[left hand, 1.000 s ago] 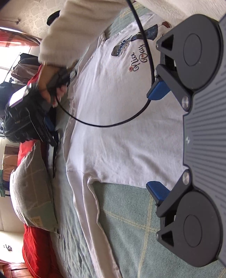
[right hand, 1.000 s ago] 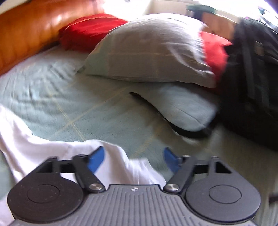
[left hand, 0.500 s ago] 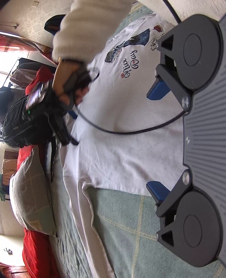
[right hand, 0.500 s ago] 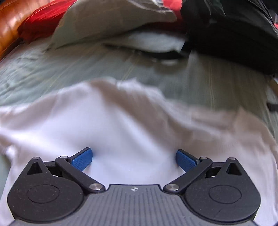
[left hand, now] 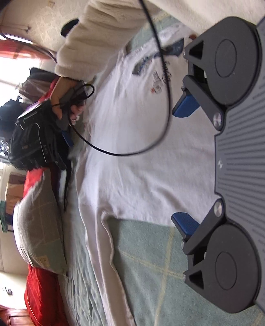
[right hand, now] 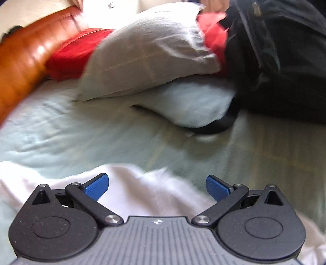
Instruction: Fold clothes
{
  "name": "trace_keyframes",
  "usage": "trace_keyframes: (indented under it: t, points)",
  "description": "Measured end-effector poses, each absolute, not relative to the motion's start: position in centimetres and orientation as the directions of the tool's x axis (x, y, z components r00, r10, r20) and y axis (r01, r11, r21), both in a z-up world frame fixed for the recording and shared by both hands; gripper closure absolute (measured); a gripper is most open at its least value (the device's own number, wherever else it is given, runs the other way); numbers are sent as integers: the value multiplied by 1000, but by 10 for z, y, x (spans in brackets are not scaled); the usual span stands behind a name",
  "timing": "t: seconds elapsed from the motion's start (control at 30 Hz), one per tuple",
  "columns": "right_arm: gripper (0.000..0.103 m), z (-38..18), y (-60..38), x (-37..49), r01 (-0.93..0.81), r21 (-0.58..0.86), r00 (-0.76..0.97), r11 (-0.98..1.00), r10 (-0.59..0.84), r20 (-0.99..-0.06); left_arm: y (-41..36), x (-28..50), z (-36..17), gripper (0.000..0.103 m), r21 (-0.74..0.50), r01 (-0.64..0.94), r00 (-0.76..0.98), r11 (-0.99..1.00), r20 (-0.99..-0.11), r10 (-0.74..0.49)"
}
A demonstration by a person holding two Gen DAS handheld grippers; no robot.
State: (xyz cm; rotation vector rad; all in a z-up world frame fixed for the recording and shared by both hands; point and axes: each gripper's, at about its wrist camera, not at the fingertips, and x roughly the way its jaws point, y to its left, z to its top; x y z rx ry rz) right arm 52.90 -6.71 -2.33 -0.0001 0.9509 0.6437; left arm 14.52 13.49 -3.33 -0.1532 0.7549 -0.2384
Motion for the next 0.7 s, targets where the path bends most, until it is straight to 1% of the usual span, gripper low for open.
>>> trace_keyframes:
  t: [0.07,0.1,0.2,0.27,0.33,0.43,0.5,0.6,0.7]
  points:
    - [0,-26,-66,526,-534,374,300,758,583,-755,131,145,-29,4,-227,178,708,957,-646,-285]
    - [0,-29,-62,525,-543,397,269,740,601,-753,129,145,-28,4,-228,184,708,956,-644,-290]
    - [0,-47,-40,528,-542,396,246,741,590,-769,126,146,-29,3,-223,187,700,957,-653,-289]
    - [0,-61,-26,534,-533,344,278,773,544,-792,126,147,-30,3,-219,180,697,959,-660,-281]
    - [0,-70,-15,539,-538,265,363,800,503,-784,128,148,-31,3,-220,170,697,960,-662,-275]
    - [0,-73,-9,549,-528,258,426,809,515,-744,131,150,-30,3,-229,158,700,960,-660,-273]
    - [0,-73,-11,557,-516,265,430,815,514,-742,133,150,-28,3,-240,159,705,958,-652,-280]
    - [0,-54,-30,557,-483,271,462,832,505,-729,131,148,-24,3,-249,181,711,951,-635,-302]
    - [0,-30,-64,548,-475,199,521,857,456,-721,125,147,-20,3,-254,218,710,942,-621,-332]
